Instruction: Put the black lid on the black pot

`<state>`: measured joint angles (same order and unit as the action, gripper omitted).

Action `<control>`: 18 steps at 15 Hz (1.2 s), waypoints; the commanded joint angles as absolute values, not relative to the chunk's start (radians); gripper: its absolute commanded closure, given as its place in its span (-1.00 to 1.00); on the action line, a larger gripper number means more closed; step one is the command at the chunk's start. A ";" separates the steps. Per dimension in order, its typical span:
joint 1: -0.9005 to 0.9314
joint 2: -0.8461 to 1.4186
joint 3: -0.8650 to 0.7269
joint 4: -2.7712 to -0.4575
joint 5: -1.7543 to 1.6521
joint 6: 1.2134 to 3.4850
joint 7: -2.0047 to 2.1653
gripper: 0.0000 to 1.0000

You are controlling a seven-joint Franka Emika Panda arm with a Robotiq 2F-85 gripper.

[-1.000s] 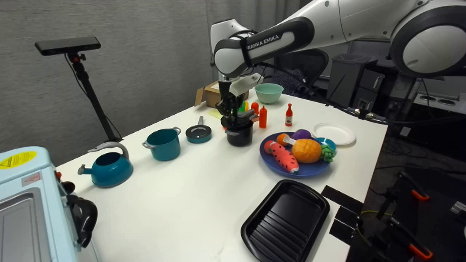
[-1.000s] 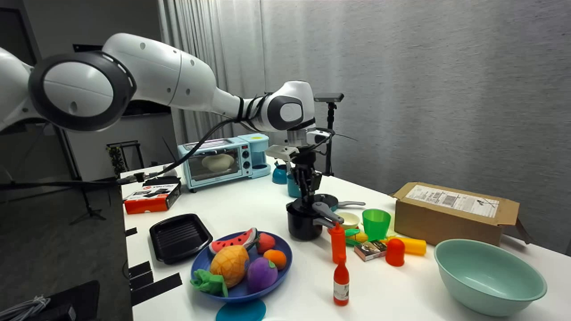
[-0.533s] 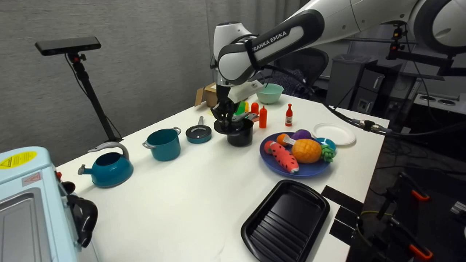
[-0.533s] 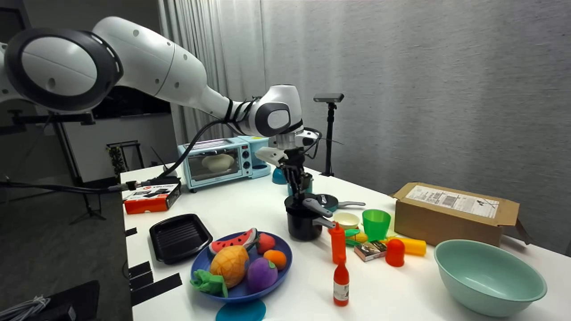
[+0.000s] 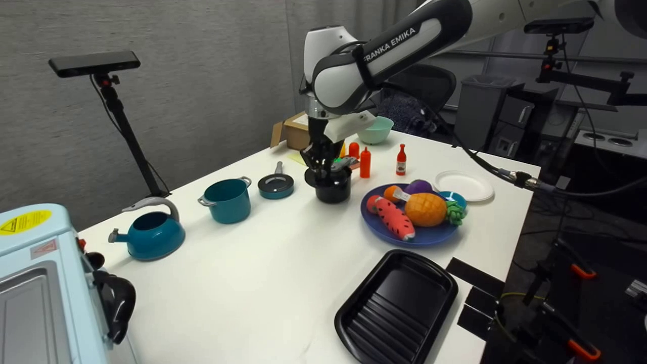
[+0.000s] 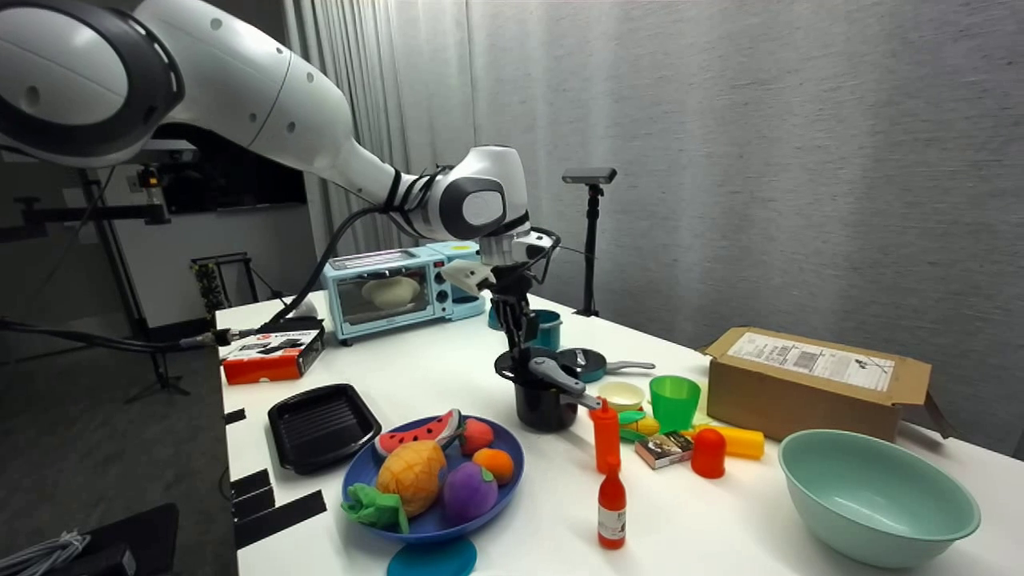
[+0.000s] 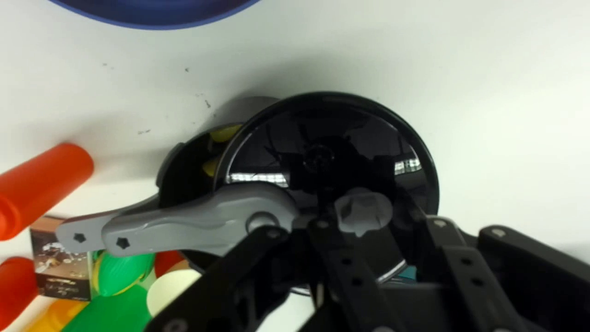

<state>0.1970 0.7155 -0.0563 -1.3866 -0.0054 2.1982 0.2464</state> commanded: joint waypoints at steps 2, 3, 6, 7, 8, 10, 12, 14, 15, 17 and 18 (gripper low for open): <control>0.198 0.631 -0.102 -1.498 -0.088 2.252 0.326 0.82; 0.200 0.632 -0.113 -1.500 -0.110 2.262 0.342 0.82; 0.200 0.644 -0.125 -1.498 -0.149 2.278 0.370 0.82; 0.195 0.651 -0.118 -1.497 -0.148 2.290 0.370 0.82; 0.188 0.657 -0.107 -1.495 -0.136 2.296 0.367 0.82; 0.177 0.674 -0.088 -1.478 -0.106 2.293 0.360 0.82; 0.175 0.683 -0.080 -1.465 -0.097 2.295 0.355 0.82; 0.177 0.685 -0.082 -1.462 -0.102 2.311 0.361 0.82; 0.176 0.687 -0.081 -1.461 -0.100 2.318 0.362 0.82; 0.167 0.674 -0.081 -1.474 -0.098 2.330 0.351 0.82; 0.163 0.675 -0.078 -1.471 -0.093 2.330 0.347 0.82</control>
